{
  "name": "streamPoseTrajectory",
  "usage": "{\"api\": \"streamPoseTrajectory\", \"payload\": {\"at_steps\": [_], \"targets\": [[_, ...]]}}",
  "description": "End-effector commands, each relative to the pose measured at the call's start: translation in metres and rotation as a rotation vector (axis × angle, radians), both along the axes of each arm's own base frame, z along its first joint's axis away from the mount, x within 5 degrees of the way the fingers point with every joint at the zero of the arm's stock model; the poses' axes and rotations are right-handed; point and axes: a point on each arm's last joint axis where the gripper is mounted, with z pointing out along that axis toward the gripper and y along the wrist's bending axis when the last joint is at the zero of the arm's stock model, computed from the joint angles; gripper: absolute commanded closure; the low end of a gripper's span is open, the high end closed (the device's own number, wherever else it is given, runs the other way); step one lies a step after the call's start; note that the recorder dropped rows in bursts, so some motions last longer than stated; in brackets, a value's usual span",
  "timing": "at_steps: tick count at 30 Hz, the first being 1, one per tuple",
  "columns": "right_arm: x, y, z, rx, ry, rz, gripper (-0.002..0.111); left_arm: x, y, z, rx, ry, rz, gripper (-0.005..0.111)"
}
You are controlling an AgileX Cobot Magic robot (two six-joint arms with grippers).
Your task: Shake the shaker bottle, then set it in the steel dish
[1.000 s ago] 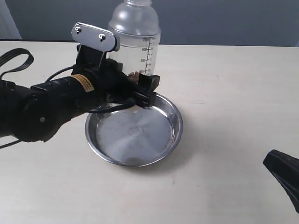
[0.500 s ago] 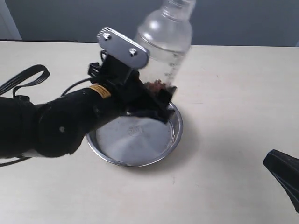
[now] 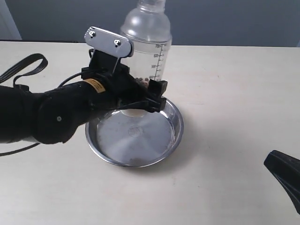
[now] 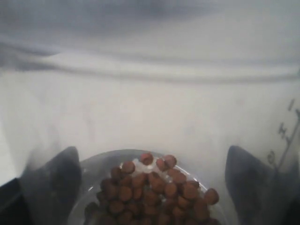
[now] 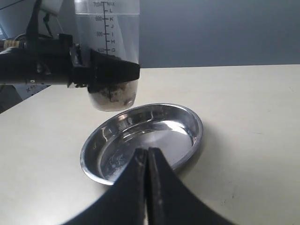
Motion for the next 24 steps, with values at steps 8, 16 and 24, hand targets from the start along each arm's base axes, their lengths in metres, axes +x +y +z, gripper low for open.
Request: {"api": "streamPoseTrajectory", "payload": {"at_steps": [8,16,24], "targets": [[0.0,-0.001,0.0,0.0,-0.007,-0.007,0.109,-0.013,0.01,-0.015,-0.001,-0.002,0.002,0.107],[0.0,-0.001,0.0,0.0,-0.007,-0.006,0.109,-0.015,0.001,0.04,-0.03,-0.134,-0.118,0.107],[0.0,-0.001,0.0,-0.002,-0.007,-0.006,0.109,-0.022,0.002,0.035,-0.147,-0.238,-0.085,0.107]]}}
